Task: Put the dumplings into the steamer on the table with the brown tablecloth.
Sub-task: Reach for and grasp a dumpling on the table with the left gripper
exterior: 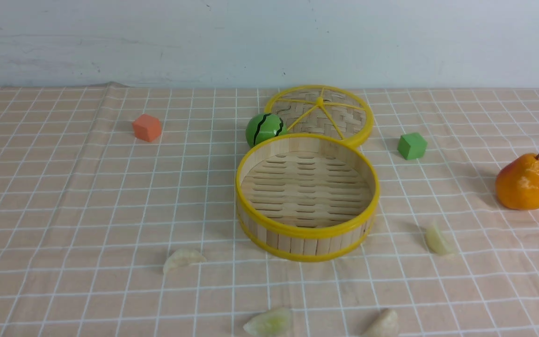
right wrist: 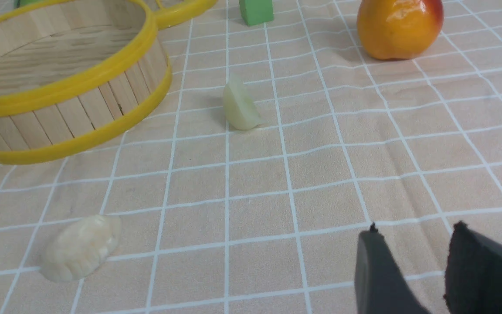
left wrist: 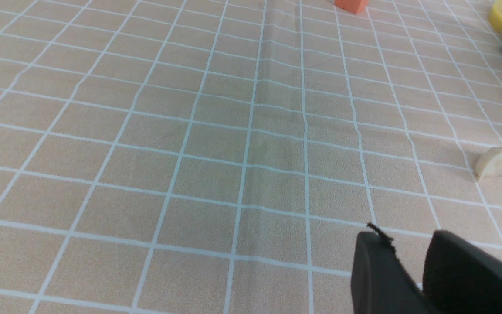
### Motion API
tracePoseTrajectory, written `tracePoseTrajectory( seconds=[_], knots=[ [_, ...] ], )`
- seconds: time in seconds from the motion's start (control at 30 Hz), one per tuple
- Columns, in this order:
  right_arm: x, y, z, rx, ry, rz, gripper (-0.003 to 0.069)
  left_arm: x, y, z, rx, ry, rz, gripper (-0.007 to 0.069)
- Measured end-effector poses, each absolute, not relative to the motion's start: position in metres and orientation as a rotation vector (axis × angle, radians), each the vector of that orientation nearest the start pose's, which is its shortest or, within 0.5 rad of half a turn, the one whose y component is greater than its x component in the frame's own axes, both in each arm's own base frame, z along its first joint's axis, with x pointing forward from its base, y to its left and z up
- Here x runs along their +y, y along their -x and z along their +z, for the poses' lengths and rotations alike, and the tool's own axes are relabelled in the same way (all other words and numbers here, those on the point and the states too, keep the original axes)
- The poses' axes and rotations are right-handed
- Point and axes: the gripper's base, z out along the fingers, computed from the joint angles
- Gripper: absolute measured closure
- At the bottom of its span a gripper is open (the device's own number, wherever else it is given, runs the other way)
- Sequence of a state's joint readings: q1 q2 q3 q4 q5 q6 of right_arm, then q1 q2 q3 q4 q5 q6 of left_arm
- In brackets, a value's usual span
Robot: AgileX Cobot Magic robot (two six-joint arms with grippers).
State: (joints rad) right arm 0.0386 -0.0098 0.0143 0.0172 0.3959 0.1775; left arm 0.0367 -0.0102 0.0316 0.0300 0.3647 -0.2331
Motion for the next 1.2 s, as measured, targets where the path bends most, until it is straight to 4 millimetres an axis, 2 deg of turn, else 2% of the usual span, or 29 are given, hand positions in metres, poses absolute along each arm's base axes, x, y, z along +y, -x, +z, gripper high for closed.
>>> tracePoseTrajectory(
  seconds=[1.2],
  knots=[
    [0.0026, -0.0518, 0.1733, 1.882, -0.142, 0.166, 0.042, 0.0029, -0.0528, 0.1703, 1.856, 0.233, -0.106, 0.0424]
  ],
)
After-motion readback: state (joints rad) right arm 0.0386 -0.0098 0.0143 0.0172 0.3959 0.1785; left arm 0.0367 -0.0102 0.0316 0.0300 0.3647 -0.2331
